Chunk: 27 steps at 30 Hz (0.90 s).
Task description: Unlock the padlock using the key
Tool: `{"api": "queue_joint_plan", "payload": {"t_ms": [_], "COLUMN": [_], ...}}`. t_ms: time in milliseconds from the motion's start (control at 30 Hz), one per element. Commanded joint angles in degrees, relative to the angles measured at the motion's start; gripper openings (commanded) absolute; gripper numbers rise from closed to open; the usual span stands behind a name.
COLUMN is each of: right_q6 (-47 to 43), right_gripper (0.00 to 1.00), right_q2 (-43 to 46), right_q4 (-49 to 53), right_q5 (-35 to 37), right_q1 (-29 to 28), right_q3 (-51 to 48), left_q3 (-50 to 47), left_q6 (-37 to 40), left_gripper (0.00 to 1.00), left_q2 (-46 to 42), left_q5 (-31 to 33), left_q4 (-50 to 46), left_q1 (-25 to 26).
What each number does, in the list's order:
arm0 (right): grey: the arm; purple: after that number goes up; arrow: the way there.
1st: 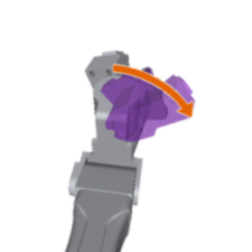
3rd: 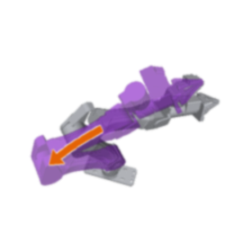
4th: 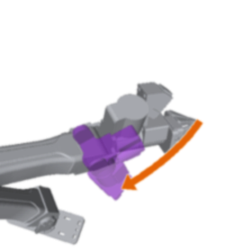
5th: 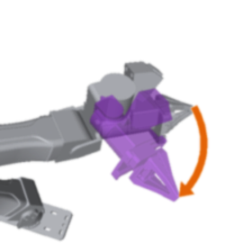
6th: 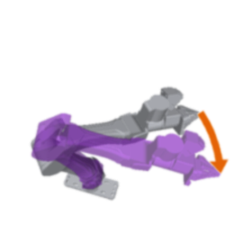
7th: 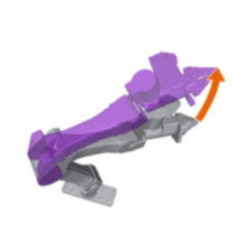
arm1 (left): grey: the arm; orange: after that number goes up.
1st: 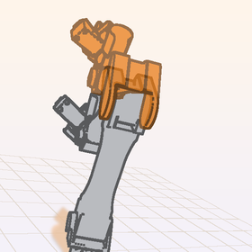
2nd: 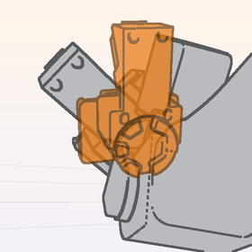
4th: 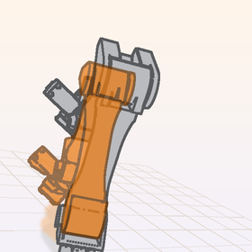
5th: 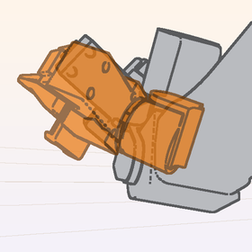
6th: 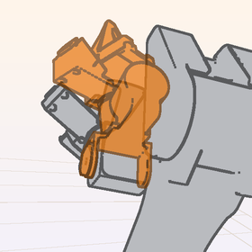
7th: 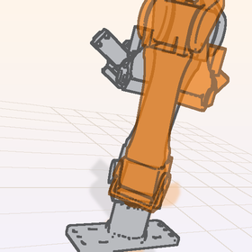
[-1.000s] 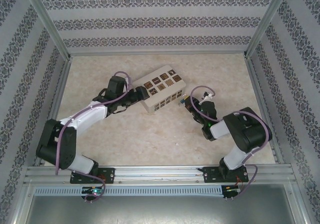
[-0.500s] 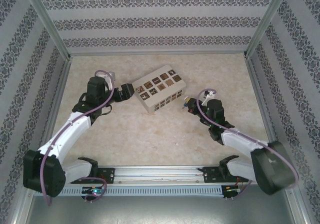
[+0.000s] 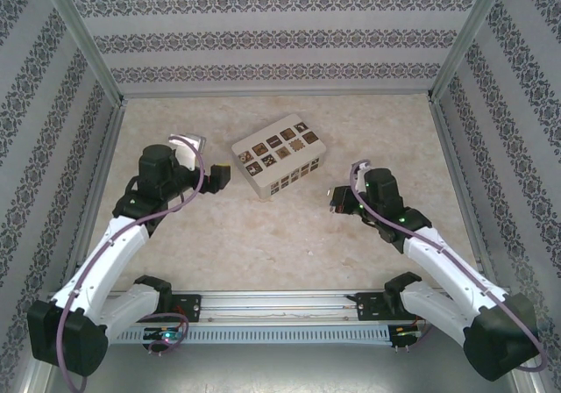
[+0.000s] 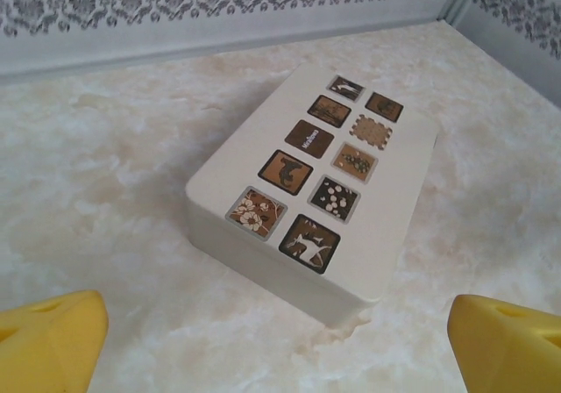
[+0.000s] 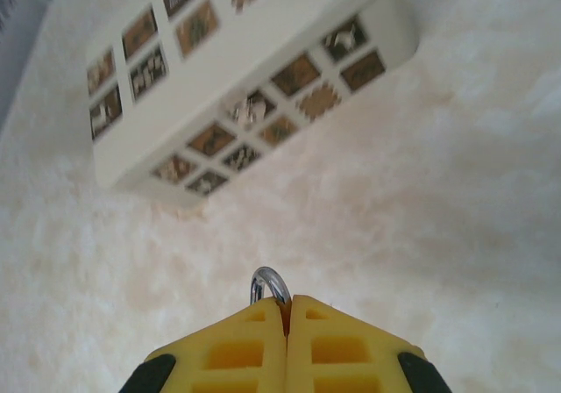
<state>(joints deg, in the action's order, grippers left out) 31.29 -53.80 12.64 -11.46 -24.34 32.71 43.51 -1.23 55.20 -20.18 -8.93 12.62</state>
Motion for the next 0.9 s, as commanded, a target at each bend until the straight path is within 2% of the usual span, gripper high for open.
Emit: {"api": "queue_joint_plan", "payload": {"t_ms": [0,133,300,600,867], "right_q6": [-2.18,-3.21,-4.18,-7.32,-5.51], "right_gripper": [0.00,0.00,0.00,0.00,0.00], "right_q2": [-2.48,-8.14,-13.30,-18.80,-22.10], "right_q4": [6.59,7.82,9.46,11.78,6.19], "right_q5": [0.73,0.52,-2.30,-6.01,-8.39], "right_q1": [-3.05,-6.58,-7.99,-8.09,-8.27], "right_q3": [2.67,4.73,6.48,6.63,3.70], "left_q3": [-4.44,-8.91,-8.89,-8.45,-8.36], "left_q6": [10.42,12.21,14.56,13.66,14.64], "left_gripper": [0.99,0.99,0.99,0.99,0.99], "left_q2": [-1.71,-1.86,-0.82,3.06,3.23], "left_q5": [-1.70,1.49,4.12,1.99,3.82], "left_q4": [5.48,9.33,8.04,8.50,8.05], "left_q1": [-0.67,-0.67,-0.68,-0.67,-0.67]}}
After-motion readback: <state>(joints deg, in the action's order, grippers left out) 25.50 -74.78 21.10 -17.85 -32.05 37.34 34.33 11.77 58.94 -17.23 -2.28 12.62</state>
